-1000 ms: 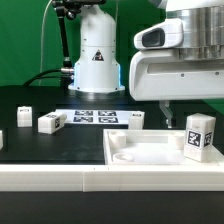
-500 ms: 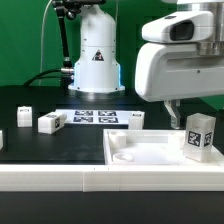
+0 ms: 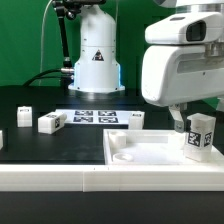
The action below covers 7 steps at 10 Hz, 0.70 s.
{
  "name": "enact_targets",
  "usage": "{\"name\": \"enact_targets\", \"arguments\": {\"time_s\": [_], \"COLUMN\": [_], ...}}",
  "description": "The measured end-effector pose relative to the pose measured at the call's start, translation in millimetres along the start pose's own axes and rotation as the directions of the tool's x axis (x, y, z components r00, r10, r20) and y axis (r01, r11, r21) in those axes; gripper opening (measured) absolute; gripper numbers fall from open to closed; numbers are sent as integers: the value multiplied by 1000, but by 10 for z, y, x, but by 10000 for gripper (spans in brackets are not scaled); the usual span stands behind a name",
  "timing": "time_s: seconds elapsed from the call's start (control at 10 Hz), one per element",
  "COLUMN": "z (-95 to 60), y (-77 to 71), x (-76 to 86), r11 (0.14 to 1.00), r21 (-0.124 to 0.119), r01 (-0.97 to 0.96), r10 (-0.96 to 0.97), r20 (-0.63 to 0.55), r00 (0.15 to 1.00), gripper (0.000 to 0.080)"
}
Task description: Assemble one leg
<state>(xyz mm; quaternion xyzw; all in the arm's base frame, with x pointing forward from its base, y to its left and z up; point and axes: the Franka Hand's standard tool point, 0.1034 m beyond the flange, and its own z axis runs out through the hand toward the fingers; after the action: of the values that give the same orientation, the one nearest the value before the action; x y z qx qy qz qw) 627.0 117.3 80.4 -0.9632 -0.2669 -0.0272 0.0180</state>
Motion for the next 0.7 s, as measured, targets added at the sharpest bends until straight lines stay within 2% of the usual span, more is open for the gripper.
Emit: {"name": "enact_targets", "arguments": {"time_s": [0.1, 0.2, 0.3, 0.4, 0.6, 0.7], "z": [0, 0, 0, 0, 0, 1], "y": [1, 0, 0, -1, -3, -7], "x": [0, 0, 0, 0, 1, 2], "r11": [1000, 1000, 1000, 1000, 998, 986], "r21": [0, 0, 0, 0, 1, 5], "r01": [2, -1, -4, -23, -62, -165], "r10": [-2, 1, 4, 23, 62, 165], "r20": [0, 0, 0, 0, 0, -1], "r00": [1000, 1000, 1000, 1000, 998, 986], "gripper": [561, 425, 425, 291, 291, 291]}}
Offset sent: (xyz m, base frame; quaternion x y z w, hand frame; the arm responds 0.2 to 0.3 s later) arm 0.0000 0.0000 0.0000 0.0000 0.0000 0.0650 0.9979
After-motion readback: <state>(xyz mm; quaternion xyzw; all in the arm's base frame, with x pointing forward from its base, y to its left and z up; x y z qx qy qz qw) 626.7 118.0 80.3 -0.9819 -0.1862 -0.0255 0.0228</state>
